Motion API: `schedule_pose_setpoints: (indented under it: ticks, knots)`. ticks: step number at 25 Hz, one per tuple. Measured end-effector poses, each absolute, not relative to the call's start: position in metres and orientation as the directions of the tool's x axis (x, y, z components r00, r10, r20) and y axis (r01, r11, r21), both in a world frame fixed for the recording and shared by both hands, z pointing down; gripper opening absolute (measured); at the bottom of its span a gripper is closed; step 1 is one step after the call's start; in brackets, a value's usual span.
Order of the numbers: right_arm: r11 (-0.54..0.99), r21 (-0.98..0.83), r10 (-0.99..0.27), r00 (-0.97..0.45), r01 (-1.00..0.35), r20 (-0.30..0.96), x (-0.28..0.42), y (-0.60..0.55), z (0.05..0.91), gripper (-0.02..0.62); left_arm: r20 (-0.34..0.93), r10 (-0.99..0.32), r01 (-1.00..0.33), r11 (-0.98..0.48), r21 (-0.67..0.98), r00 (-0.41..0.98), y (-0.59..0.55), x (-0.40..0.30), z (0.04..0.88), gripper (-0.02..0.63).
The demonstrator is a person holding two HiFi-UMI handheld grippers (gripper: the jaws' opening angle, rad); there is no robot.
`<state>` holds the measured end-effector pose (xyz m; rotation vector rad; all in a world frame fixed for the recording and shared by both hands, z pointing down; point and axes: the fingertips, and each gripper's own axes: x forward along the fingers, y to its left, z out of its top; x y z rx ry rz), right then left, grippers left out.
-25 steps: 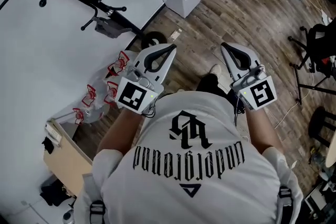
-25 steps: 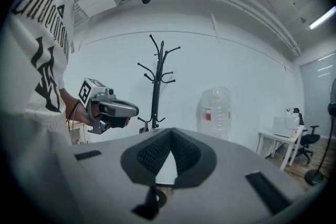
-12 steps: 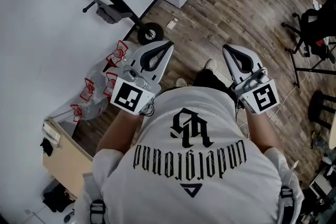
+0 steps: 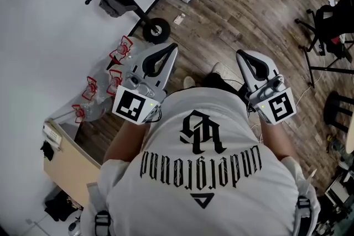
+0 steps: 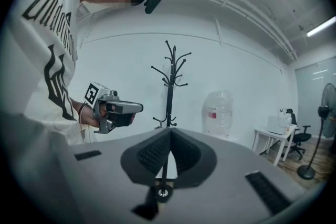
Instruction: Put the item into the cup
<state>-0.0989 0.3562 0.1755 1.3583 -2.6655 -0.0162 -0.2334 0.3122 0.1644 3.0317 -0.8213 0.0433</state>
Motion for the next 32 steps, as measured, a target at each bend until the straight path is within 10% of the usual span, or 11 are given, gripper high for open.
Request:
schedule_pose_setpoints:
  ticks: [32]
  knots:
    - [0.561,0.112,-0.828,-0.552,-0.82,0.101,-0.083,0.367,0.169,0.005,-0.024,-0.514,-0.514,-0.856,-0.053,0.858,0.32,-0.238,0.151,0.006]
